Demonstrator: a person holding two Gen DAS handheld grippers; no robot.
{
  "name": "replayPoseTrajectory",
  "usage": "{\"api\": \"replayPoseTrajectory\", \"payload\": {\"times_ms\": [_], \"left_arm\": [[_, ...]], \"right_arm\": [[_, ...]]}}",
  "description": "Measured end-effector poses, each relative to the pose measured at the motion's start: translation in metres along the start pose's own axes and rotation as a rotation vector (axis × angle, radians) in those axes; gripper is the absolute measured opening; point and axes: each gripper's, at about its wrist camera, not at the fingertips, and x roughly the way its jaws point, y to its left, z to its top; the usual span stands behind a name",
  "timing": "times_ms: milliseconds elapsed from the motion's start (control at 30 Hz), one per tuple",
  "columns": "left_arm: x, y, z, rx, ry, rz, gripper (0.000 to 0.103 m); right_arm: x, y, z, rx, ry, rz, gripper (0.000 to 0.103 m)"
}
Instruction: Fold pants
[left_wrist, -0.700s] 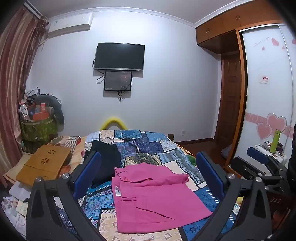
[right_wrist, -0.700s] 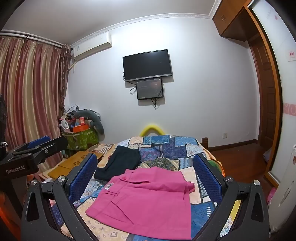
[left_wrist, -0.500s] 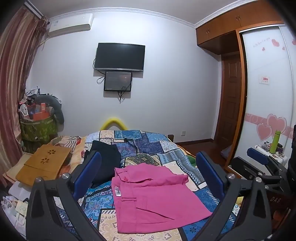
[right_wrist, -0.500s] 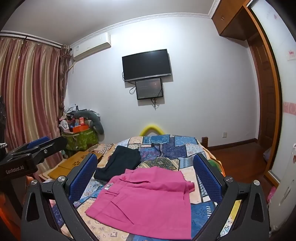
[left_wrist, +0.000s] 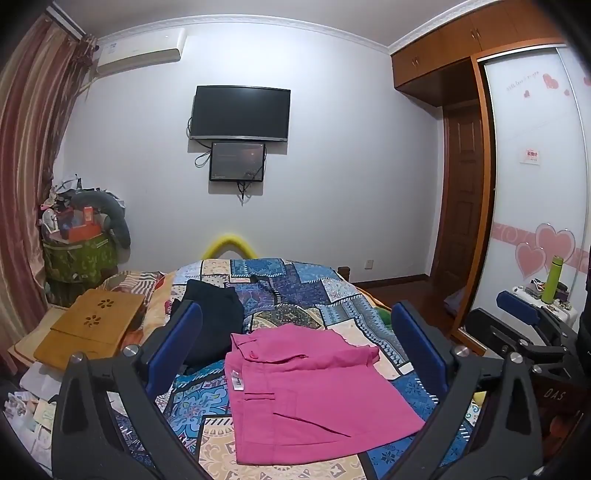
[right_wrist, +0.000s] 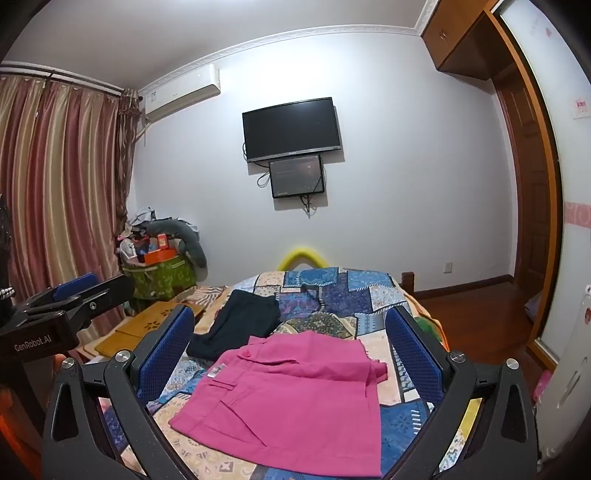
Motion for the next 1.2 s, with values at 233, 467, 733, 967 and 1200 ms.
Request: {"api": "replayPoseTrajectory", "payload": {"times_ms": [233,467,733,967,1200], "left_arm": [[0.0016,0.0,-0.0023,0.003,0.003,0.001,0.103],[0.0045,0.0005,-0.0069,0.004,0.002,0.009,0.103],[0.0045,-0.0005,-0.0068,0.009,0.001,0.013,0.103],[0.0034,-0.0039,-0.0067,0.017,-0.001,0.018,0.103],[0.0033,-0.0069,-0.0074,0.023,-0.003,0.022,0.103]], "right_arm": [[-0.0004,0.0008,-0.0002,0.004,0.002,-0.004,0.103],[0.0002,0.0012,0.0,0.006,0.003,-0.005,0.103],[-0.0007,0.0,0.0001,0.009,0.003,-0.007,0.103],[-0.001,-0.0006,-0.0003,0.01,0.003,-0.007,0.103],[-0.0003,-0.0007,-0.0008,0.011,0.002,-0.01,0.103]]}}
